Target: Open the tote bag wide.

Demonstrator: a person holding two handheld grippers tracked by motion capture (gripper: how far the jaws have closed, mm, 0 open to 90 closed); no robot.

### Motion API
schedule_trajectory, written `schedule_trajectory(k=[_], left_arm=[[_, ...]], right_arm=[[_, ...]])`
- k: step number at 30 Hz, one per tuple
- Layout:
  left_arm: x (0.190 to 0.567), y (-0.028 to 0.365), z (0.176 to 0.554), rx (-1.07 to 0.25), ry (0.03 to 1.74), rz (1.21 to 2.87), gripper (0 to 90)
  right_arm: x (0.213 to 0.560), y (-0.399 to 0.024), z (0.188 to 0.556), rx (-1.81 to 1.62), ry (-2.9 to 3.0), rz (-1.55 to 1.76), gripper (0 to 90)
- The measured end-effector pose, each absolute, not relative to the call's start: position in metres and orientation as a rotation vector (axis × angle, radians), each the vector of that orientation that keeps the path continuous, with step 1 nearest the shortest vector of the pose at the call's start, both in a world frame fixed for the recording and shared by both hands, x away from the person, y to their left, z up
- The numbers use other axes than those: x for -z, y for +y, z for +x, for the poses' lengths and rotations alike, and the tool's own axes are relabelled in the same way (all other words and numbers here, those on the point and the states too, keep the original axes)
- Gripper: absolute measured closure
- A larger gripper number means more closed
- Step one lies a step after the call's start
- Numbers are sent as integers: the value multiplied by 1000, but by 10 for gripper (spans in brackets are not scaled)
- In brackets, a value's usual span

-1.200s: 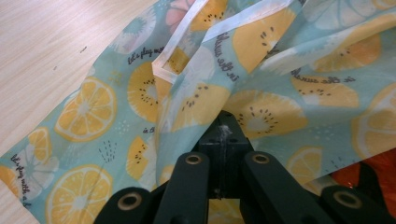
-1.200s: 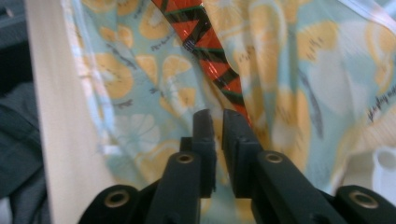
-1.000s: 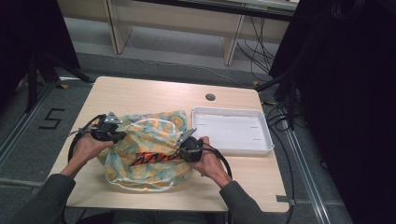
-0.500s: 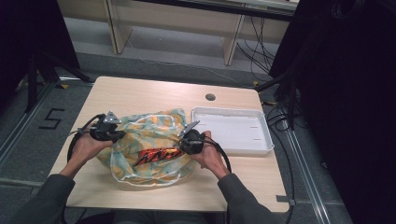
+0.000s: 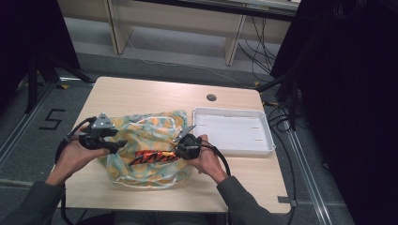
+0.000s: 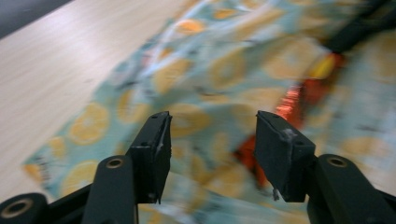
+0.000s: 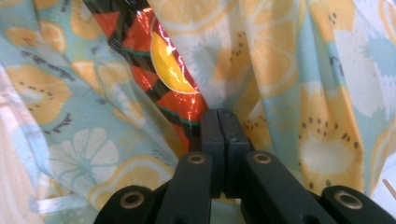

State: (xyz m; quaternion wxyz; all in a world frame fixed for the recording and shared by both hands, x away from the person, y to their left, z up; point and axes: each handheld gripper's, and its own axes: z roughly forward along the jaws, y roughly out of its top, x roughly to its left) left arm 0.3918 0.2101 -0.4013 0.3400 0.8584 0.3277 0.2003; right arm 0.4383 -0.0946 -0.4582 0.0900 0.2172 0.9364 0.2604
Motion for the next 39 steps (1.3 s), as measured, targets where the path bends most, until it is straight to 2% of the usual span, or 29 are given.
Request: schedule_trajectory(k=[3,7,13,21,24,32,37,39], left_arm=[[421,192,375,-449,879,2271,447],[445,182,374,-401,924,2301,427],[461,180,379,-416,928,2340,434],[472,171,380,-440,904,2394,448],[476,166,380,-412,901,2403,462],[480,160,384,-430,899,2419,494],[481,158,386,-461,875,2436,571],[482,157,386,-462,845,2457,650]], right_arm=[[457,-95,436,-783,2781,649,900],[455,-95,435,-792,2786,642,900],[454,-95,433,-806,2783,640,889],[444,-108,420,-902,2746,676,806],[439,-115,414,-931,2721,693,777],[434,-125,406,-977,2692,759,733],[436,-127,407,-964,2694,745,721],[436,-127,407,-979,2692,724,721]])
